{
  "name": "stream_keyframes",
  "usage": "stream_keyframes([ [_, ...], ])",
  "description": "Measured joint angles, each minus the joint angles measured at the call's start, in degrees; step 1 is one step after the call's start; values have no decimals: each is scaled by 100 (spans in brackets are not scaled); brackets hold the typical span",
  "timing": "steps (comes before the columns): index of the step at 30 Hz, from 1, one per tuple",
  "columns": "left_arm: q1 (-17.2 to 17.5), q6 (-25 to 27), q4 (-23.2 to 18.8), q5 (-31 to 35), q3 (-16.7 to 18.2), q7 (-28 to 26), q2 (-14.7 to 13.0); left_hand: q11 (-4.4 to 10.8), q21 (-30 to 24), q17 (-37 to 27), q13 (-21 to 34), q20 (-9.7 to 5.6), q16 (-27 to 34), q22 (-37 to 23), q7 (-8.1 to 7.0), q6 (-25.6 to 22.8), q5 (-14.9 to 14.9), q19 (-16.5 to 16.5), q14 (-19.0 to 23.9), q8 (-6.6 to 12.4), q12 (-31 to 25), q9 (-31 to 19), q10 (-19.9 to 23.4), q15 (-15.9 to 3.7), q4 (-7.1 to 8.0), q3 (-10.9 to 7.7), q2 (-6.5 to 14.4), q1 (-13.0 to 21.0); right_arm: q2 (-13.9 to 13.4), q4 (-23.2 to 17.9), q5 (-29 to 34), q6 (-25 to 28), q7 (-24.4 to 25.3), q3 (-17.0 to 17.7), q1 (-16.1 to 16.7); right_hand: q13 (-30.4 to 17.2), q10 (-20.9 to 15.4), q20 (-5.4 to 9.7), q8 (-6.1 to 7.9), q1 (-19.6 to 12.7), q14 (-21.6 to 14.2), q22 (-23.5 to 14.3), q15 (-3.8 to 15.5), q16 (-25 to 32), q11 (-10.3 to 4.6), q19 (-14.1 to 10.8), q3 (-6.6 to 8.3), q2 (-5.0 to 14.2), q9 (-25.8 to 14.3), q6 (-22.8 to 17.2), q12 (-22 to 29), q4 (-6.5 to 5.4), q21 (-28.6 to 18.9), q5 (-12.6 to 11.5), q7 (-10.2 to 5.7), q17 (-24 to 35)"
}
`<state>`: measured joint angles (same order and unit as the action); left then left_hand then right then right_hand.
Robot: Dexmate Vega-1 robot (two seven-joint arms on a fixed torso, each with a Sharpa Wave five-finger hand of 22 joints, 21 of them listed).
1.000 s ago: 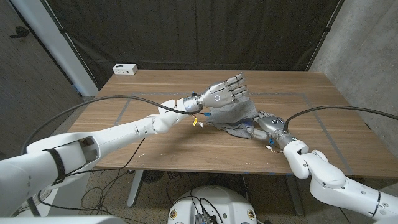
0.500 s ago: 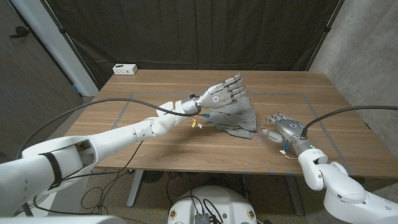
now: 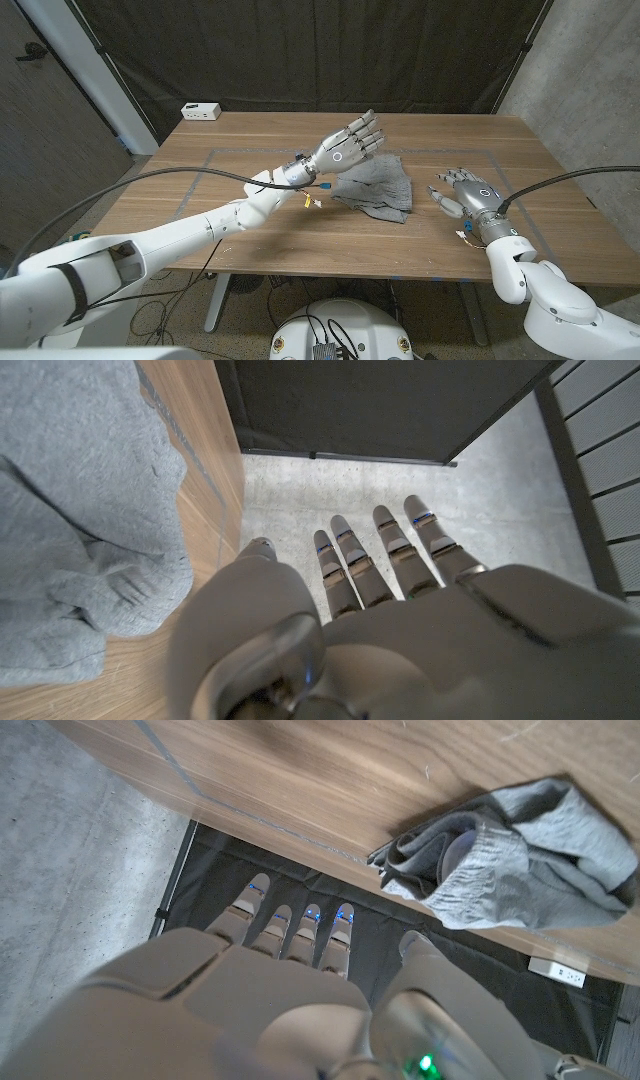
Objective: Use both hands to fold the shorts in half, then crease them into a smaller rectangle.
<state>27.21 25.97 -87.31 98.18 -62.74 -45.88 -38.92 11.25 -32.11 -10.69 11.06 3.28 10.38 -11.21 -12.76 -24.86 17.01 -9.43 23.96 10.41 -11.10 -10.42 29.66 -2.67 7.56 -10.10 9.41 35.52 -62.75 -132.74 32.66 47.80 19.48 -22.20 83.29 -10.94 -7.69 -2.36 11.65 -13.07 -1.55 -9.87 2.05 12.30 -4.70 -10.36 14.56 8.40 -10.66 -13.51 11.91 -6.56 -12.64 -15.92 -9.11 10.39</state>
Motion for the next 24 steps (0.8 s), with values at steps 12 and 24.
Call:
stream_keyframes([
  [12,629,397,-302,-683,545,90,14,-102,0,0,0,31,0,0,10,256,-69,-31,-125,-27,39,0,-185,18,-21,-62,2,-90,497,341,-518,-788,490,77,-382,0,0,-1,-21,-53,-3,0,-4,-23,0,-61,56,53,0,46,-27,55,0,0,-2,0],
  [24,1204,499,-699,-1826,1126,9,119,-245,0,29,0,105,0,0,-9,503,-134,-18,-267,-68,39,0,-389,1,4,-131,47,-195,978,739,-1046,-1739,870,179,-703,0,-8,-9,-43,-85,-122,-1,0,-23,53,-133,103,81,0,54,-26,56,0,0,-10,1],
])
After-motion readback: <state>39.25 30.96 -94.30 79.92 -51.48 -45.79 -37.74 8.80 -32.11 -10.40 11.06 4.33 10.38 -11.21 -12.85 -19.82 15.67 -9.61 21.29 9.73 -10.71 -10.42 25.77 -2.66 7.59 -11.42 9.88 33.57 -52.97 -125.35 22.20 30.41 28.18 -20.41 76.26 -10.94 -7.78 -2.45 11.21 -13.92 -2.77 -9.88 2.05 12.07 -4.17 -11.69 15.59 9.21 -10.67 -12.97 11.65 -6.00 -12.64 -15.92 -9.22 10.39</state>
